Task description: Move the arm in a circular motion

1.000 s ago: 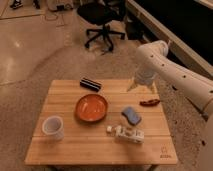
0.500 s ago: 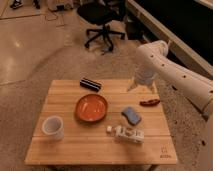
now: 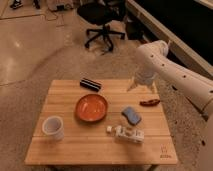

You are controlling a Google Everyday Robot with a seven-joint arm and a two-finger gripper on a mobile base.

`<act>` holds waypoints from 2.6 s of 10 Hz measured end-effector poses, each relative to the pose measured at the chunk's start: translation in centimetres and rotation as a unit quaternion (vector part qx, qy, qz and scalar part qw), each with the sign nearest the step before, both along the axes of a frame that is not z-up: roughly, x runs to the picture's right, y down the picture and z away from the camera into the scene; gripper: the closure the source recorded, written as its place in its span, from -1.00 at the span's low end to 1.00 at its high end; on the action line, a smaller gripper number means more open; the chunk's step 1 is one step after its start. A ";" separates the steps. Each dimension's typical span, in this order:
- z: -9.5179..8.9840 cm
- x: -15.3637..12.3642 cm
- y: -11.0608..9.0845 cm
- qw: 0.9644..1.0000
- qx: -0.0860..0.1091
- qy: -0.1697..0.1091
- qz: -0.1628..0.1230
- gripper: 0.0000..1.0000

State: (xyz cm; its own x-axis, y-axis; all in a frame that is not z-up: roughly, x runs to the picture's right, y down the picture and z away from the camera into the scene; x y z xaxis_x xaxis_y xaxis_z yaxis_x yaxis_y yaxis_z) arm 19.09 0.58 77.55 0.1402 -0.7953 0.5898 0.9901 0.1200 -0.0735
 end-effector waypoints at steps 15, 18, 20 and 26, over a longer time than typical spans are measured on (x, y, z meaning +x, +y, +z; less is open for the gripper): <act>-5.9 -24.9 8.3 0.912 -0.023 -0.246 -0.328 -0.60; -10.6 -17.1 12.7 0.889 -0.027 -0.280 -0.361 -0.60; -12.0 -11.1 13.7 0.900 -0.029 -0.273 -0.339 -0.60; -7.5 11.1 8.5 0.984 -0.026 -0.102 -0.144 -0.60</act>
State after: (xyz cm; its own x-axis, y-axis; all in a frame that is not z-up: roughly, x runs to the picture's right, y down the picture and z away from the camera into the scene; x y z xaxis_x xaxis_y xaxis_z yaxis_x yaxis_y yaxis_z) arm 30.21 9.06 70.06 -0.2118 -0.7531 0.6228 0.9773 -0.1666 0.1309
